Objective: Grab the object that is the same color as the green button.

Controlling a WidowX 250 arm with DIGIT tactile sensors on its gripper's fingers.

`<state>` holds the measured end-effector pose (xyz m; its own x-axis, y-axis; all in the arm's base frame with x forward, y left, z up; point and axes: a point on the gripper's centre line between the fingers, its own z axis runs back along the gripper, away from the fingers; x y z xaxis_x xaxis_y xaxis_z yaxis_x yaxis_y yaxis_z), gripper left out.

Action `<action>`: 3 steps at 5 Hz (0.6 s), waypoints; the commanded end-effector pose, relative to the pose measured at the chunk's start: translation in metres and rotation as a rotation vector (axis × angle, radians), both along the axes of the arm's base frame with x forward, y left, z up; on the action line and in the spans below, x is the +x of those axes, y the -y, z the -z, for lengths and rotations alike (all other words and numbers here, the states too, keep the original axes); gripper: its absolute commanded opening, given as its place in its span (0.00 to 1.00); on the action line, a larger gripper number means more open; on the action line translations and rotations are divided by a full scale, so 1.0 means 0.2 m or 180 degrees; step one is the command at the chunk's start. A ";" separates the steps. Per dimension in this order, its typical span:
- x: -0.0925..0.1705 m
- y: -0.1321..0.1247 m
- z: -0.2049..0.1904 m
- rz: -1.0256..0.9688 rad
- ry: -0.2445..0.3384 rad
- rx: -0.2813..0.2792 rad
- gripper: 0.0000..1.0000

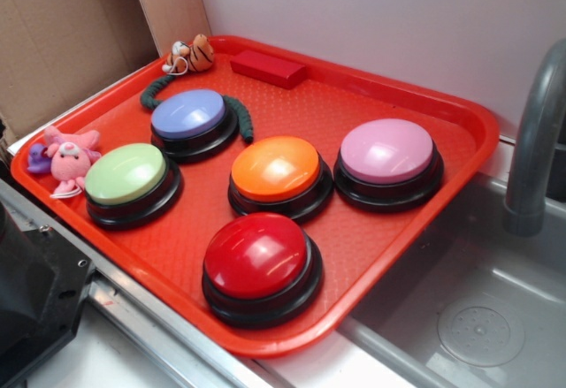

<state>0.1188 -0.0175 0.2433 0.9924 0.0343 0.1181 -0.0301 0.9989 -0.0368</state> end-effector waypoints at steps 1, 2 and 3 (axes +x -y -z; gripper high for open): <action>0.00 0.00 0.00 0.0000 0.0000 0.0000 1.00; 0.12 -0.09 0.08 -0.0755 0.0054 -0.0121 1.00; 0.23 -0.21 0.18 -0.1548 0.0163 -0.0228 1.00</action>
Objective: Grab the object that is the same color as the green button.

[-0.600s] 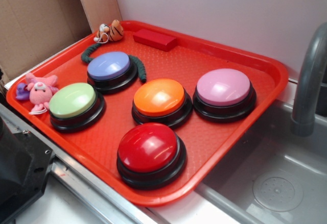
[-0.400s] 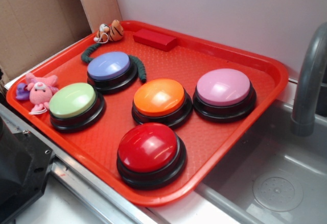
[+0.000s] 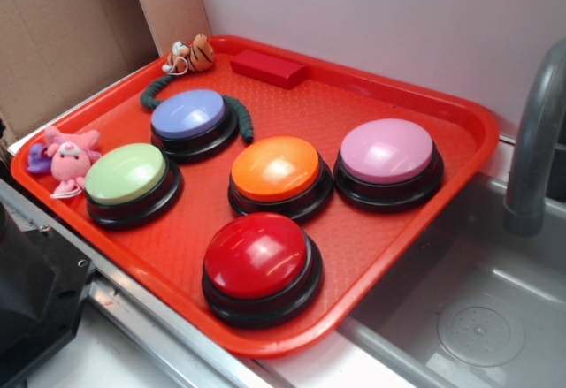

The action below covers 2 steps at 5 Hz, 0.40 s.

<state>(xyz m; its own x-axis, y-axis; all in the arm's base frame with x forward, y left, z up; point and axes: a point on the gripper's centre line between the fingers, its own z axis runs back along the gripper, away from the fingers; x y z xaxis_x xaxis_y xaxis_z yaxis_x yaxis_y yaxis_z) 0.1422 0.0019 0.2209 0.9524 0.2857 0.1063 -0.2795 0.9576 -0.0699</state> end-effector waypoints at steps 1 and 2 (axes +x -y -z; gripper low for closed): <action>0.19 -0.23 0.15 -0.1469 0.0176 -0.0096 1.00; 0.32 -0.42 0.29 -0.2265 0.0143 -0.0073 1.00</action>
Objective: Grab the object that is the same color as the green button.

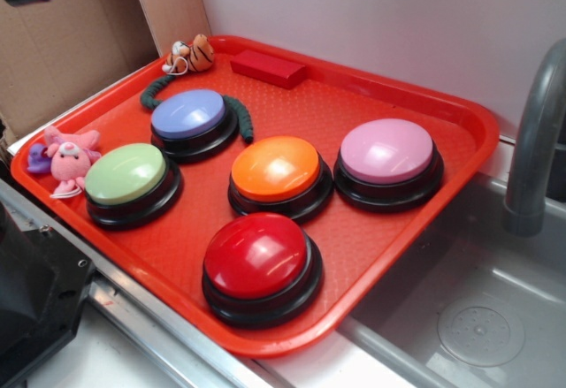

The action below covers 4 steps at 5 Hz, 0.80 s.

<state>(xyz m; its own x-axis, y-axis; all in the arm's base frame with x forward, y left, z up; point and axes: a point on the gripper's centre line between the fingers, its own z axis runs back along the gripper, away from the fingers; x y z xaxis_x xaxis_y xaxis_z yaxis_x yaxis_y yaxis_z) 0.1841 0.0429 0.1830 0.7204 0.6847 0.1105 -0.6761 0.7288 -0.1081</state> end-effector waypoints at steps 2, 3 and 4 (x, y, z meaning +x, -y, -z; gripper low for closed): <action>0.26 -0.46 0.36 -0.1921 -0.0045 0.0238 1.00; 0.28 -0.52 0.46 -0.2291 -0.0030 0.0372 1.00; 0.29 -0.56 0.55 -0.2446 0.0154 0.0216 1.00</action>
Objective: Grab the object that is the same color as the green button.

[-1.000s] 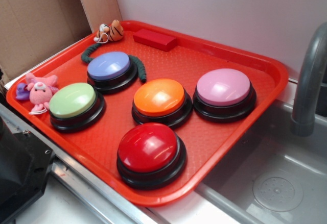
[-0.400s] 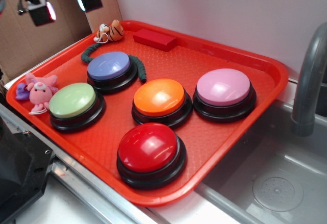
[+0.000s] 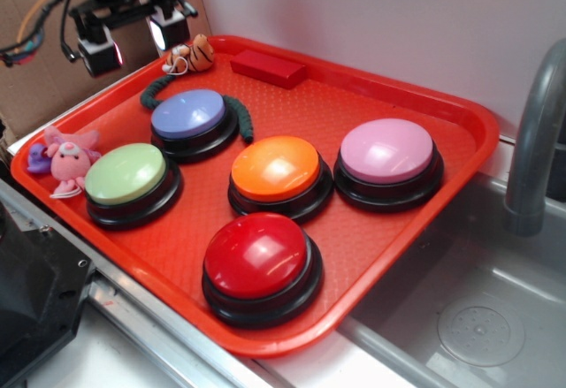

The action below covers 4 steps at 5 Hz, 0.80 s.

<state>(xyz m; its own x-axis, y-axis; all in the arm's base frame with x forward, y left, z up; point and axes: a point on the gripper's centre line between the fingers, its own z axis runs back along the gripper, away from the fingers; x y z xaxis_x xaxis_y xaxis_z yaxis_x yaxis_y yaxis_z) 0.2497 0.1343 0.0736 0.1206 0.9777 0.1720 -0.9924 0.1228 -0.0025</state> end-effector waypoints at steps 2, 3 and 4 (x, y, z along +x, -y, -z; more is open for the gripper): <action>-0.03 -0.16 0.14 -0.0314 0.0382 -0.0055 1.00; -0.02 -0.16 0.22 -0.0310 0.0292 -0.0197 1.00; -0.01 -0.15 0.26 -0.0286 0.0225 -0.0194 1.00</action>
<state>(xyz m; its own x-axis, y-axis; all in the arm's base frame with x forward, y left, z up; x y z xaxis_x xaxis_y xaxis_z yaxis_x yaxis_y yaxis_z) 0.2583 0.1560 0.0135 0.0306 0.9950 0.0948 -0.9982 0.0353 -0.0482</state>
